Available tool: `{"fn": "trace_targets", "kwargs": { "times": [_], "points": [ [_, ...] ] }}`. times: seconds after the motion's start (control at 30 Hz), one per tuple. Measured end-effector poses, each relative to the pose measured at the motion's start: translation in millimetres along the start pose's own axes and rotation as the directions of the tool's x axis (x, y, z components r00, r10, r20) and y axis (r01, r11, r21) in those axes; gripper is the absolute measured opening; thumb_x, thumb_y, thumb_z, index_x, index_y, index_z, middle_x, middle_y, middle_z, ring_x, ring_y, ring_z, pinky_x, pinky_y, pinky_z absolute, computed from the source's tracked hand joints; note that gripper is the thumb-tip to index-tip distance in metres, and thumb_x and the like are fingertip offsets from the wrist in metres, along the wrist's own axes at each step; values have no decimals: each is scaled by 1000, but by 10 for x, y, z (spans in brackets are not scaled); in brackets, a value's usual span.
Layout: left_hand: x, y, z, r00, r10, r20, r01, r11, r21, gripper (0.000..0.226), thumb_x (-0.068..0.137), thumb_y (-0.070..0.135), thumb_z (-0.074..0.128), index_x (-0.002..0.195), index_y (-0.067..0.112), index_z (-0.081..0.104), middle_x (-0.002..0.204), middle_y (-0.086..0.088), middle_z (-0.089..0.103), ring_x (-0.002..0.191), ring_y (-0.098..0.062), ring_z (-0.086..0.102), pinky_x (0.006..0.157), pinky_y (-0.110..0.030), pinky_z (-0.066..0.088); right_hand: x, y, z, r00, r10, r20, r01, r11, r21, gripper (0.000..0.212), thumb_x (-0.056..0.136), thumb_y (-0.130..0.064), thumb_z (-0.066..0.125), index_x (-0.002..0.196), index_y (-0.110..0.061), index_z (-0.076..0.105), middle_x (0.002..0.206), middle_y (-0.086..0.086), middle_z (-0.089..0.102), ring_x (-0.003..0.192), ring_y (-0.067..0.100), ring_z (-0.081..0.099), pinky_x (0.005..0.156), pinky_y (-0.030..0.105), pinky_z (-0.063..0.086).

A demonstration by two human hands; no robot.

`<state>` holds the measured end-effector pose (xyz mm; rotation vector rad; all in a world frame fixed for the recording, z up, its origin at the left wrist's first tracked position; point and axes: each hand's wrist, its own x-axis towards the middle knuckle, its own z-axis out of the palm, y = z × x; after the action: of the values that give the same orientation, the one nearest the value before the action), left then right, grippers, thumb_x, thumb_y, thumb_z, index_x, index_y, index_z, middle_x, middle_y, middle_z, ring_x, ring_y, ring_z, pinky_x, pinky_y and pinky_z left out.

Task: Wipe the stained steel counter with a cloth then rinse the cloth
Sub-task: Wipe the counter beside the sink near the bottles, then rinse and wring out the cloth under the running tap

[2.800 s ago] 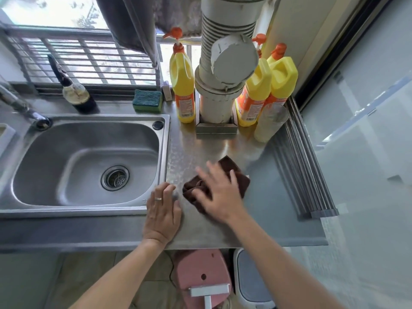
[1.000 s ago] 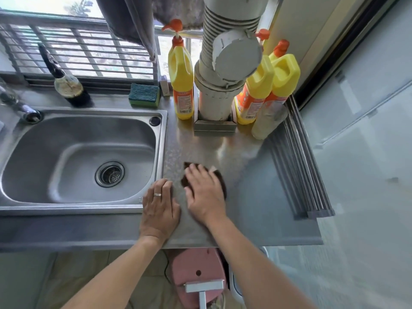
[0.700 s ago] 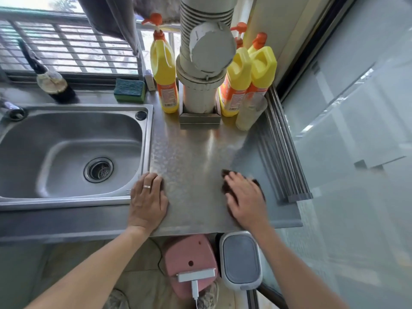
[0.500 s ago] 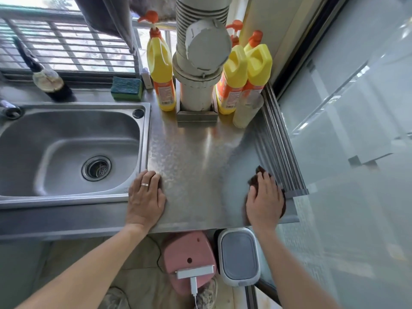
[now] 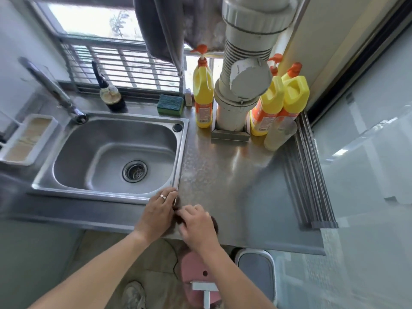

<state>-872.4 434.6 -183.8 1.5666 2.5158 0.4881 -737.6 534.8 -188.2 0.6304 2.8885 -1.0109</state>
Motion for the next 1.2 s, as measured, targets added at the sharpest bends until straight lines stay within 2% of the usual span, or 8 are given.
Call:
{"fn": "trace_targets", "kwargs": {
  "times": [0.13, 0.23, 0.3, 0.37, 0.6, 0.73, 1.0, 1.2],
  "points": [
    [-78, -299, -318, 988, -144, -51, 143, 989, -23, 33, 85, 14, 39, 111, 15, 60, 114, -3, 62, 104, -23, 58, 93, -32, 45, 318, -283, -147, 931, 351, 99, -335, 712, 617, 20, 91, -17, 58, 99, -11, 75, 95, 4, 76, 94, 22, 66, 83, 26, 52],
    [-66, -668, -542, 960, -263, -94, 260, 965, -46, 28, 84, 3, 52, 108, 12, 64, 111, -4, 64, 98, -25, 61, 88, -37, 52, 753, -576, -255, 798, 501, 336, -377, -21, 926, 29, 93, -28, 61, 91, -2, 73, 87, 16, 69, 81, 29, 63, 70, 33, 53],
    [-20, -967, -703, 932, -353, -78, 349, 935, -61, 30, 81, -3, 60, 107, 13, 65, 107, -2, 65, 85, -24, 63, 75, -38, 54, 1054, -749, -300, 794, 374, 478, -339, -380, 861, 48, 92, -49, 56, 94, -5, 76, 95, 22, 68, 84, 33, 66, 88, 44, 56],
    [54, -1325, -844, 912, -407, -54, 404, 913, -59, 29, 83, 0, 60, 107, 15, 65, 106, -1, 66, 79, -27, 64, 71, -37, 51, 1347, -884, -280, 829, 284, 481, -297, -506, 810, 67, 96, -61, 45, 117, -3, 70, 117, 24, 63, 103, 36, 64, 117, 54, 38],
    [637, -2729, -1148, 804, -588, -91, 572, 806, -152, 34, 90, 9, 56, 123, 12, 58, 121, -9, 60, 102, -32, 63, 85, -42, 52, 2403, -1441, 304, 704, 281, 653, -507, -445, 738, 76, 91, -68, 53, 109, 4, 71, 105, 24, 70, 78, 34, 71, 70, 38, 60],
    [1079, -3367, -1273, 816, -526, -239, 528, 847, -60, 59, 85, 7, 67, 142, 8, 49, 143, -13, 48, 131, -32, 47, 109, -47, 41, 3030, -1658, 602, 678, 370, 636, -512, -384, 769, 68, 94, -63, 50, 80, -4, 80, 86, 19, 74, 69, 30, 72, 74, 36, 57],
    [1347, -3840, -1280, 819, -514, -254, 388, 823, -414, 35, 95, 23, 67, 127, 14, 58, 131, -17, 47, 113, -30, 52, 94, -41, 51, 3796, -1789, 838, 691, 328, 645, -503, -422, 754, 68, 96, -59, 45, 66, -7, 77, 77, 17, 68, 60, 23, 59, 59, 25, 48],
    [1418, -3813, -1227, 726, -667, -167, 444, 640, -627, 36, 92, 16, 72, 122, 22, 53, 119, -2, 37, 89, 9, 48, 83, -6, 39, 3939, -1816, 827, 727, 282, 627, -458, -481, 748, 64, 101, -48, 42, 66, -9, 78, 86, 18, 69, 53, 20, 63, 50, 23, 52]
  ]
}}
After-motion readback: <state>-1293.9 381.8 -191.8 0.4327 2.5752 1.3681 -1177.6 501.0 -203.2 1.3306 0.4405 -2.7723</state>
